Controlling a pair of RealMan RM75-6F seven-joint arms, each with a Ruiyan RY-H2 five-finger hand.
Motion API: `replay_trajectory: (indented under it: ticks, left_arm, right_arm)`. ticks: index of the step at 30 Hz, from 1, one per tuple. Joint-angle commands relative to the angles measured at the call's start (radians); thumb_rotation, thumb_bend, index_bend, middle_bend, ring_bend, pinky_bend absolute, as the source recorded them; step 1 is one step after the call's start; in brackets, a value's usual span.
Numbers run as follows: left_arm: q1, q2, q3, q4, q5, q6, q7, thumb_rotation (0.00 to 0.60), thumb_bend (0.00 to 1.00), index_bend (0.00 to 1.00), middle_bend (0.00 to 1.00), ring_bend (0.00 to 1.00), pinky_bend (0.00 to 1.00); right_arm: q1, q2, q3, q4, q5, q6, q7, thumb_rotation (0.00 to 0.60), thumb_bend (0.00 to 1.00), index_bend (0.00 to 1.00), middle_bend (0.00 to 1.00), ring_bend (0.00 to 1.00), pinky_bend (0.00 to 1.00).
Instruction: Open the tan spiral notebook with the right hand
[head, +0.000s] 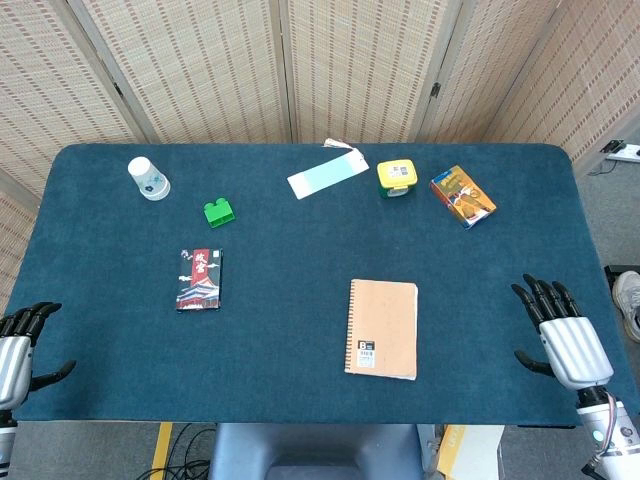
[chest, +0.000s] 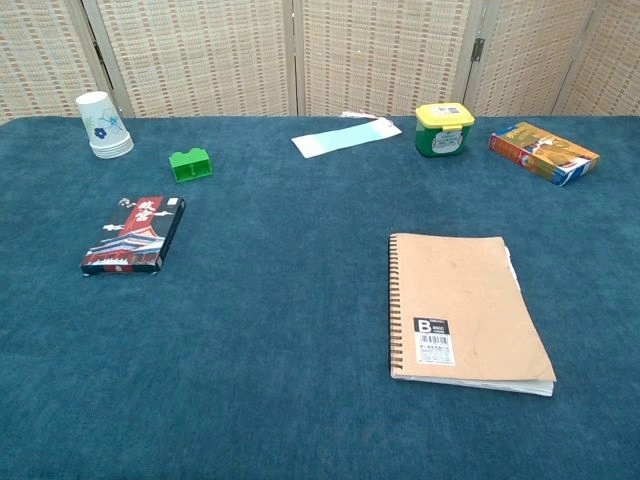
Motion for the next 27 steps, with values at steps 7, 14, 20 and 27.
replay_trajectory:
  ticks: [7,14,20,27]
  left_arm:
    - [0.005,-0.007,-0.001,-0.005,0.004,0.021,0.031,0.6,0.1,0.23,0.24,0.22,0.26]
    - [-0.001,-0.003,-0.027,0.018,-0.058,0.0,0.023,0.6,0.1,0.23,0.24,0.22,0.26]
    - [0.006,0.023,-0.05,0.027,-0.112,-0.014,-0.038,0.6,0.1,0.23,0.24,0.22,0.26]
    - [0.027,0.061,-0.083,0.03,-0.16,-0.002,-0.132,0.6,0.1,0.23,0.24,0.22,0.26]
  right_arm:
    - [0.014,-0.011,-0.005,0.006,0.005,-0.033,-0.013,0.6,0.22,0.04,0.0,0.0,0.0]
    - [0.052,-0.147,-0.02,0.175,-0.101,-0.025,-0.004,0.6,0.22,0.06,0.09,0.0,0.0]
    - [0.073,-0.317,-0.06,0.449,-0.251,0.071,0.113,0.6,0.22,0.16,0.2,0.04,0.1]
    - [0.101,-0.466,-0.095,0.687,-0.353,0.178,0.259,0.6,0.22,0.22,0.25,0.1,0.17]
